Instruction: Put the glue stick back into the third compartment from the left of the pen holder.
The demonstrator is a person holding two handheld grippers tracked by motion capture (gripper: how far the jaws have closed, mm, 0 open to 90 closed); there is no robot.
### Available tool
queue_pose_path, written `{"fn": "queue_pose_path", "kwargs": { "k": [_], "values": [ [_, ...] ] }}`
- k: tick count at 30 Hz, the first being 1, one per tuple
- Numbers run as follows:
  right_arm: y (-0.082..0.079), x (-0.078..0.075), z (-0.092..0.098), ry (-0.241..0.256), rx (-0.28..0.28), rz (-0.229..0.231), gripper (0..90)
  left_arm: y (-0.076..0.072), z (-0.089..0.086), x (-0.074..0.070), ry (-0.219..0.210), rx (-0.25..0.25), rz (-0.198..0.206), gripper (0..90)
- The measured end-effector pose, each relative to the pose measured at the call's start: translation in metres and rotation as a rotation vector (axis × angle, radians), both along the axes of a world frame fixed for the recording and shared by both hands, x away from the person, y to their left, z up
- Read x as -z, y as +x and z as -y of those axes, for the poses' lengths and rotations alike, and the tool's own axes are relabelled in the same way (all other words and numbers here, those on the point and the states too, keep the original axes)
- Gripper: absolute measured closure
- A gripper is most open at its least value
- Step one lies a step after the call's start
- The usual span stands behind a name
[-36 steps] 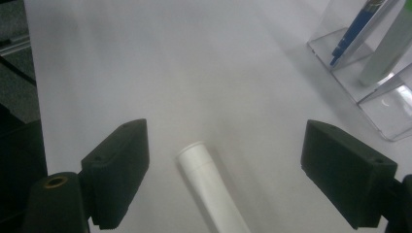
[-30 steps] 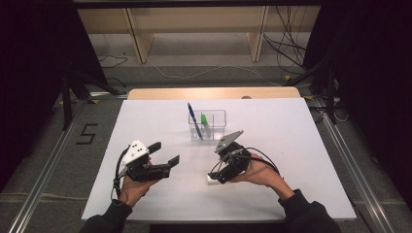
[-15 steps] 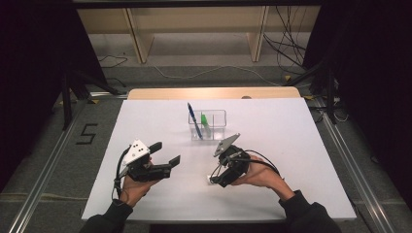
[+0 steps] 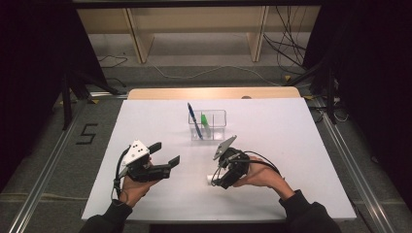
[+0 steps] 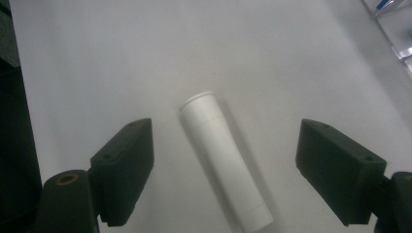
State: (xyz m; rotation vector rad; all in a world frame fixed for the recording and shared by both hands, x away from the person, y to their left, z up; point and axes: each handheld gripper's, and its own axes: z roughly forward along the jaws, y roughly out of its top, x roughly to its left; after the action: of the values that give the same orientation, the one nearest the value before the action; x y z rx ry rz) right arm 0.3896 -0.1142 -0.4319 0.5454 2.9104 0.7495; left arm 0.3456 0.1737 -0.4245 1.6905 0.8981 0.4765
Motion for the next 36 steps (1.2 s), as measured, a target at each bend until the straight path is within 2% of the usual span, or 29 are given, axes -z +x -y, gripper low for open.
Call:
{"fn": "queue_pose_path", "kwargs": {
  "k": [10, 13, 20, 27, 34, 36],
  "values": [
    [0.004, 0.010, -0.002, -0.054, -0.017, -0.032, 31.5, 0.000, 0.000, 0.000, 0.003, 0.002, 0.003, 15.0],
    [0.005, 0.013, -0.005, -0.072, -0.042, -0.028, 34.7, 0.000, 0.000, 0.000, 0.003, 0.002, 0.003, 15.0],
    [0.007, 0.019, -0.011, -0.089, -0.056, -0.047, 42.1, 0.000, 0.001, 0.000, 0.003, 0.002, 0.002, 15.0],
    [0.009, 0.021, -0.016, -0.110, -0.077, -0.050, 46.2, 0.000, 0.001, 0.000, 0.004, 0.002, 0.003, 15.0],
    [0.007, 0.024, -0.022, -0.158, -0.112, -0.050, 49.7, 0.000, 0.000, 0.000, 0.002, 0.003, 0.002, 15.0],
    [0.006, 0.025, -0.023, -0.160, -0.102, -0.048, 50.5, 0.000, 0.001, 0.000, 0.003, 0.002, 0.003, 14.9]
  ]
}}
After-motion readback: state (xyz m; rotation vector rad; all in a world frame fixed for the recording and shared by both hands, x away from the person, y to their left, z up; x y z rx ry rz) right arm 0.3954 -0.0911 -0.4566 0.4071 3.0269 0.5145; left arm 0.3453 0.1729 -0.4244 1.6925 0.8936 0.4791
